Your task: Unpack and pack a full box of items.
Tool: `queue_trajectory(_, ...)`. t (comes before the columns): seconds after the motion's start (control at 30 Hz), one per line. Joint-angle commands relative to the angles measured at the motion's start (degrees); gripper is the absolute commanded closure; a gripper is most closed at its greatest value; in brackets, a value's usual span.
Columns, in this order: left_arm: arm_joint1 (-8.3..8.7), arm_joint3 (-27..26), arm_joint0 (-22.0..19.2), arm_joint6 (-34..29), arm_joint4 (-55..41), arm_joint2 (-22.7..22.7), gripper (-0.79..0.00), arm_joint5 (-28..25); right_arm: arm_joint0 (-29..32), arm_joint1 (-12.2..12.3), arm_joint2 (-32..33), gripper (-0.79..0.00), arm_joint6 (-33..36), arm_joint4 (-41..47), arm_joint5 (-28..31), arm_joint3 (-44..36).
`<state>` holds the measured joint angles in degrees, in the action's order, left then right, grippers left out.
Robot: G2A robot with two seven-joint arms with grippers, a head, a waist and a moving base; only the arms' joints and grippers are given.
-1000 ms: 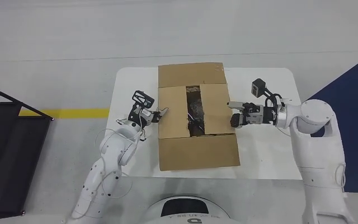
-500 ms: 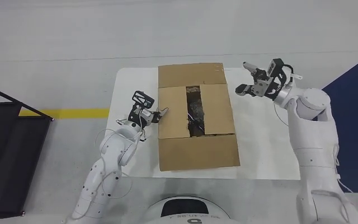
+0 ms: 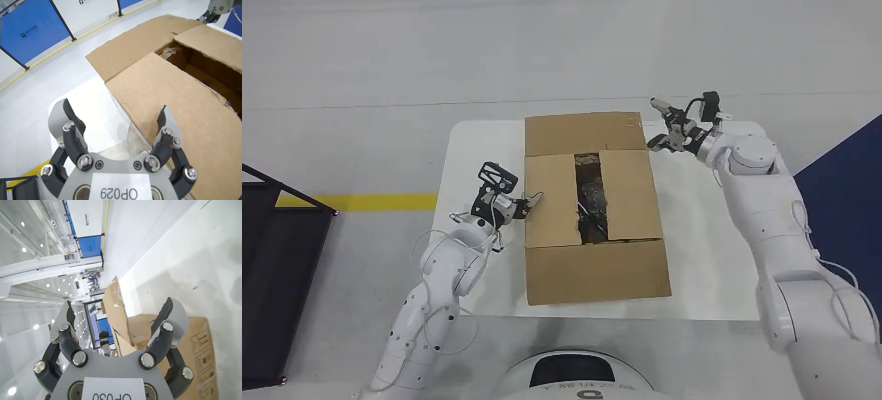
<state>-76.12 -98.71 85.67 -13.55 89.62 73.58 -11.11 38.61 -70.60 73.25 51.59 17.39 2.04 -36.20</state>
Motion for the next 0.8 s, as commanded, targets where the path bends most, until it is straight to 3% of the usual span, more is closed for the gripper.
queue_trajectory(0.0,0.0,0.0,0.0,0.0,0.0,0.0,-0.785,0.0,-1.5,-0.2,0.7,-0.785,5.1,4.4,1.1,2.8)
queue_trajectory(0.1,0.0,0.0,0.0,0.0,0.0,0.0,-0.785,0.0,-3.2,-0.2,3.9,-0.785,19.7,15.3,0.7,7.2)
queue_trajectory(0.27,0.0,0.0,0.0,0.0,0.0,0.0,-0.785,0.0,-5.2,1.0,6.4,-0.785,35.7,20.4,-0.9,12.3)
queue_trajectory(0.77,0.13,0.0,0.7,0.8,-1.3,1.6,-0.785,1.3,-6.2,2.7,0.1,-0.785,36.0,10.9,-1.0,10.5)
